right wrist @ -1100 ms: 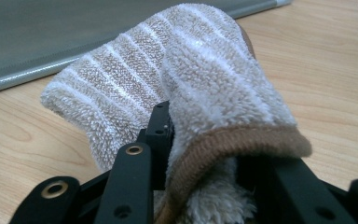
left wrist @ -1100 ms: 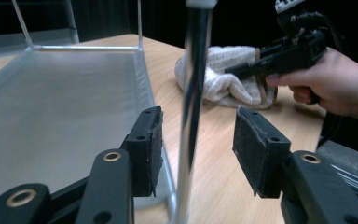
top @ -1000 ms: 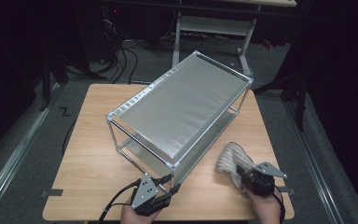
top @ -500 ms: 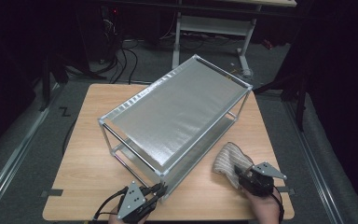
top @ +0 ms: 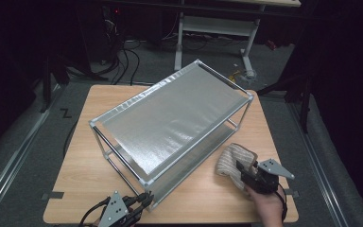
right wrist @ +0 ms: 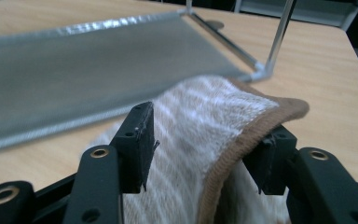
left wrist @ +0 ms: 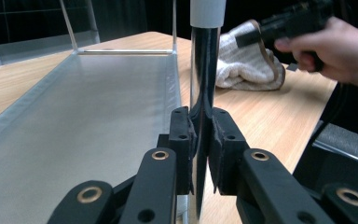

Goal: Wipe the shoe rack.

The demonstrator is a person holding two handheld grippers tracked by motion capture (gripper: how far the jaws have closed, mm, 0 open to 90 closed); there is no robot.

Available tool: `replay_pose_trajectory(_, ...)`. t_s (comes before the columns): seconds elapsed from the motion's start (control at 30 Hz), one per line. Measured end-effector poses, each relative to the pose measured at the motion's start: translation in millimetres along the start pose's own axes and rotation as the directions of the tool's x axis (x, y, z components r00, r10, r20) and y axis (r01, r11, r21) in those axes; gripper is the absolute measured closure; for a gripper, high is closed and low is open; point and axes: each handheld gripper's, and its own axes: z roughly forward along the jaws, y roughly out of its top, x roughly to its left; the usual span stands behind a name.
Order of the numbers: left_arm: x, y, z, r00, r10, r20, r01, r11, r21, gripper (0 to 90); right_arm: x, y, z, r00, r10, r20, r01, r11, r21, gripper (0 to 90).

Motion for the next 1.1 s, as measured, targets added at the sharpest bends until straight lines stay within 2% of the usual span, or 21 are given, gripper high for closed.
replay_pose_trajectory(0.07,0.1,-0.1,-3.0,1.0000,0.002,-0.004,-0.002,1.0000,0.007,80.1,-4.2,8.9,4.5,1.0000,-0.005,0.006,0.005,1.000,-0.005,48.7)
replay_pose_trajectory(0.17,0.4,-0.3,-4.4,1.0000,0.001,-0.009,-0.001,1.0000,0.004,79.9,-13.6,20.5,10.3,0.9993,0.035,-0.010,-0.035,0.999,0.009,48.6)
replay_pose_trajectory(0.2,0.4,-0.5,-4.1,1.0000,-0.003,-0.009,0.003,1.0000,0.000,79.9,-13.6,20.9,10.2,0.9993,0.034,-0.012,-0.034,0.999,0.016,48.4)
replay_pose_trajectory(0.33,0.1,-1.5,-2.8,0.9999,-0.008,-0.009,0.008,0.9999,-0.010,79.8,-7.8,2.7,6.0,0.9996,0.022,-0.017,-0.021,0.999,0.036,48.5)
replay_pose_trajectory(0.47,-0.4,-1.4,-1.4,0.9999,-0.006,-0.012,0.006,0.9999,-0.009,79.8,-7.2,-12.7,0.4,0.9995,0.030,-0.009,-0.030,0.998,0.050,48.5)
replay_pose_trajectory(0.63,-0.5,-1.1,1.9,0.9999,-0.009,-0.014,0.009,0.9999,-0.013,79.8,-9.3,-16.2,-19.7,0.9992,0.025,0.031,-0.025,1.000,0.013,48.5)
replay_pose_trajectory(0.77,1.3,-0.1,5.3,0.9998,-0.014,-0.011,0.014,0.9998,-0.011,79.9,-13.4,-17.4,-29.1,0.9971,0.026,0.072,-0.025,1.000,-0.010,47.1)
replay_pose_trajectory(0.83,1.6,0.2,6.2,0.9999,-0.014,-0.007,0.013,0.9998,-0.012,80.0,-13.6,-16.1,-32.0,0.9960,0.026,0.085,-0.024,0.999,-0.028,46.5)
replay_pose_trajectory(0.9,2.1,0.4,7.0,0.9999,-0.012,-0.007,0.012,0.9999,-0.012,80.0,-12.1,-12.3,-33.4,0.9968,0.019,0.078,-0.016,0.999,-0.044,46.2)
replay_pose_trajectory(1.0,2.9,0.7,8.2,1.0000,-0.007,-0.005,0.007,0.9999,-0.009,80.1,-8.2,-9.5,-27.1,0.9980,-0.004,0.064,0.006,0.999,-0.041,43.9)
replay_pose_trajectory(1.1,2.8,2.6,12.8,1.0000,-0.008,0.000,0.008,0.9999,-0.007,80.4,-10.4,-13.6,-10.8,0.9992,-0.002,0.040,0.002,1.000,0.007,36.0)
